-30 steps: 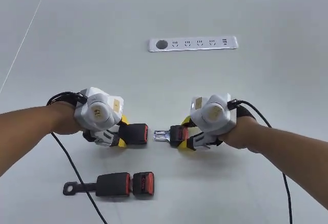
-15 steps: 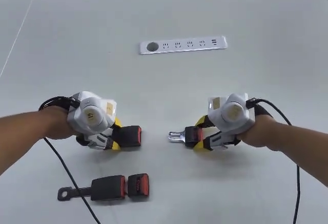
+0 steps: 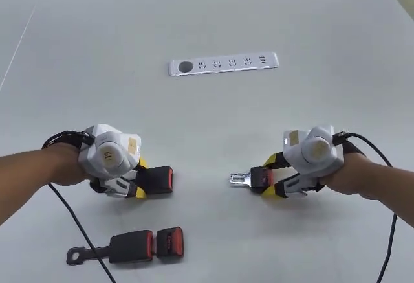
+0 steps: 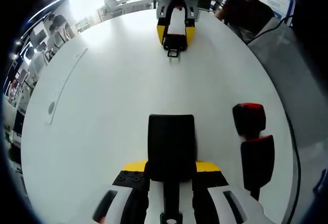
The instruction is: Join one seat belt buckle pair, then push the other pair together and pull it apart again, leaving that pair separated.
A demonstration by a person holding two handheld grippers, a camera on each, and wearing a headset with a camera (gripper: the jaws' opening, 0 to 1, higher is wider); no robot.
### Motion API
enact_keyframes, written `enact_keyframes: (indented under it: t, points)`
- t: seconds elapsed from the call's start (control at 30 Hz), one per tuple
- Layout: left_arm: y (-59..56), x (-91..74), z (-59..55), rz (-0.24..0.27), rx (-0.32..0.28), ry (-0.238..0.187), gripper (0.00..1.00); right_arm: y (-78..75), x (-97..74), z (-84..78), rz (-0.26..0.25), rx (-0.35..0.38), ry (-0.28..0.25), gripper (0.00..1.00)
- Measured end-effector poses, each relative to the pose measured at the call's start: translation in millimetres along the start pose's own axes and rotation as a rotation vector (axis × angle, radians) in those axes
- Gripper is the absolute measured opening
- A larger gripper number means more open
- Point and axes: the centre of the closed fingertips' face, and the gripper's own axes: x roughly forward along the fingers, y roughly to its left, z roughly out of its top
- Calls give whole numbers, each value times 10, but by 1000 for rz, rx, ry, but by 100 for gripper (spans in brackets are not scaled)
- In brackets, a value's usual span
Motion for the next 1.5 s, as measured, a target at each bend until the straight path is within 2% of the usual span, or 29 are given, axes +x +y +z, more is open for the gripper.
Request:
enact_keyframes:
  t: [0.3,0.57,0.6,0.63,0.67,0.7,0.73,0.77,0.8,0.83,0.87,0.9,0.97,1.0,1.07,1.13,1.2,1.23,1.3,1.33,1.37,1.4,1.5]
  points:
    - [-19,-32,48,0,-1,4,33,-37,-48,-66,-12,-3,0,36]
    - [0,-29,37,1,-18,-6,33,-42,-94,-112,-14,14,-8,37]
    - [-1,-25,38,1,-19,-2,33,-31,-100,-121,-19,-3,3,37]
    - [-1,-23,40,3,-22,2,33,-83,-125,-131,-64,-57,17,37]
    - [6,-20,40,6,-40,6,33,-103,-135,-102,-94,-63,-5,40]
    - [7,-16,54,18,-92,-5,34,-98,-139,-99,-99,-55,-8,43]
    - [-43,-26,58,-11,-112,-5,37,-83,-156,-66,-104,0,-31,48]
    - [-89,-45,83,-25,-155,-18,44,-102,-189,-5,-118,40,-68,53]
    - [-72,-34,103,-21,-173,-44,51,-128,-218,11,-139,46,-81,57]
    - [-49,-57,106,-5,-185,-50,58,-162,-259,4,-167,50,-81,61]
    - [-31,-90,118,16,-209,-61,59,-178,-289,-5,-186,56,-78,62]
    - [-13,-139,140,36,-239,-79,59,-222,-339,6,-227,63,-90,63]
    - [-4,-187,180,56,-296,-116,61,-257,-407,46,-273,98,-123,64]
    - [-6,-255,246,76,-364,-169,64,-276,-455,79,-304,131,-151,66]
    - [39,-335,286,128,-407,-211,71,-314,-533,105,-359,173,-176,70]
    - [92,-488,384,198,-502,-306,75,-309,-591,122,-395,230,-196,73]
    - [110,-594,444,238,-567,-364,81,-308,-663,172,-439,265,-233,78]
    - [92,-657,445,260,-607,-379,84,-301,-674,186,-443,273,-241,79]
    - [75,-760,459,311,-627,-426,85,-266,-732,213,-468,313,-260,82]
    - [38,-803,484,319,-636,-450,86,-245,-777,241,-484,317,-279,82]
    - [20,-818,486,320,-644,-456,87,-230,-806,265,-495,322,-291,82]
    - [-18,-869,468,334,-691,-473,90,-202,-831,278,-503,336,-302,83]
    - [-77,-997,457,383,-726,-527,96,-125,-861,279,-513,357,-303,86]
